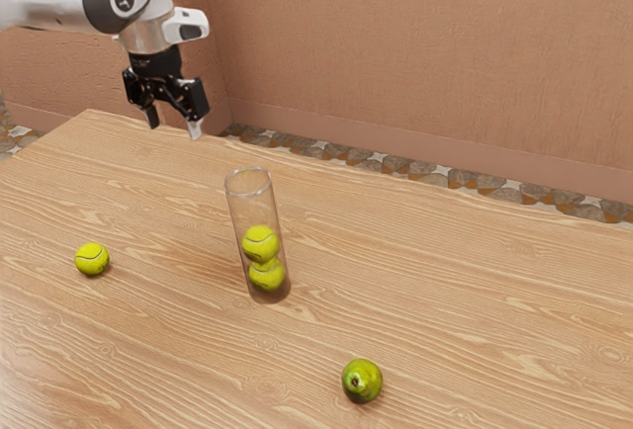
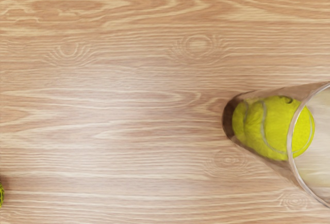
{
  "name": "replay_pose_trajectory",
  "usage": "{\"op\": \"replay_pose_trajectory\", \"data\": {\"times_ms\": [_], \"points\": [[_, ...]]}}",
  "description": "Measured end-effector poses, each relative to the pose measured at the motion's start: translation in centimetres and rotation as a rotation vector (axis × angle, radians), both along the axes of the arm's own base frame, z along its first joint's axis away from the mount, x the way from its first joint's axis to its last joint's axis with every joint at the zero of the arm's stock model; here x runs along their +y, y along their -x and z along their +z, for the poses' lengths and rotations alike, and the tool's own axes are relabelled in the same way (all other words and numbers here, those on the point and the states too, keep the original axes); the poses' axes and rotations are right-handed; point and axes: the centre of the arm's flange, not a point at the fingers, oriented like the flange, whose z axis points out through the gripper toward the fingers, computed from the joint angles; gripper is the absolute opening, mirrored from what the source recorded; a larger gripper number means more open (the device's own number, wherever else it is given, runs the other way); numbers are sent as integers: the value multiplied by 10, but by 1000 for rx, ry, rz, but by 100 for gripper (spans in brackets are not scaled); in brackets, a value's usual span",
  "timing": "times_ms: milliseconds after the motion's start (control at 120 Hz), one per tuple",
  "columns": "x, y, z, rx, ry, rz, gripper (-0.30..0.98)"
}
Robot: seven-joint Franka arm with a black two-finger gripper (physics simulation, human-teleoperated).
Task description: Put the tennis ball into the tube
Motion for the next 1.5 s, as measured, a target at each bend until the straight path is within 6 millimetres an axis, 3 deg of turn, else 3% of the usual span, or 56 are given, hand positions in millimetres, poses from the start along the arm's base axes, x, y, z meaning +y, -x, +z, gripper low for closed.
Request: {"op": "replay_pose_trajectory", "data": {"times_ms": [108, 175, 275, 325, 550, 675, 808, 1367, 1500], "points": [[6, 2, -9, 20, -1, 0, 67], [44, 10, -29, 58, 3, 61, 67], [128, 33, -94, 140, 40, 214, 67], [158, 44, -125, 166, 59, 273, 67], [225, 78, -230, 216, 66, 373, 67], [238, 73, -266, 186, 45, 351, 67], [246, 66, -287, 138, 14, 313, 67], [258, 66, -326, 81, -10, 227, 66], [258, 65, -326, 72, -11, 209, 57]]}}
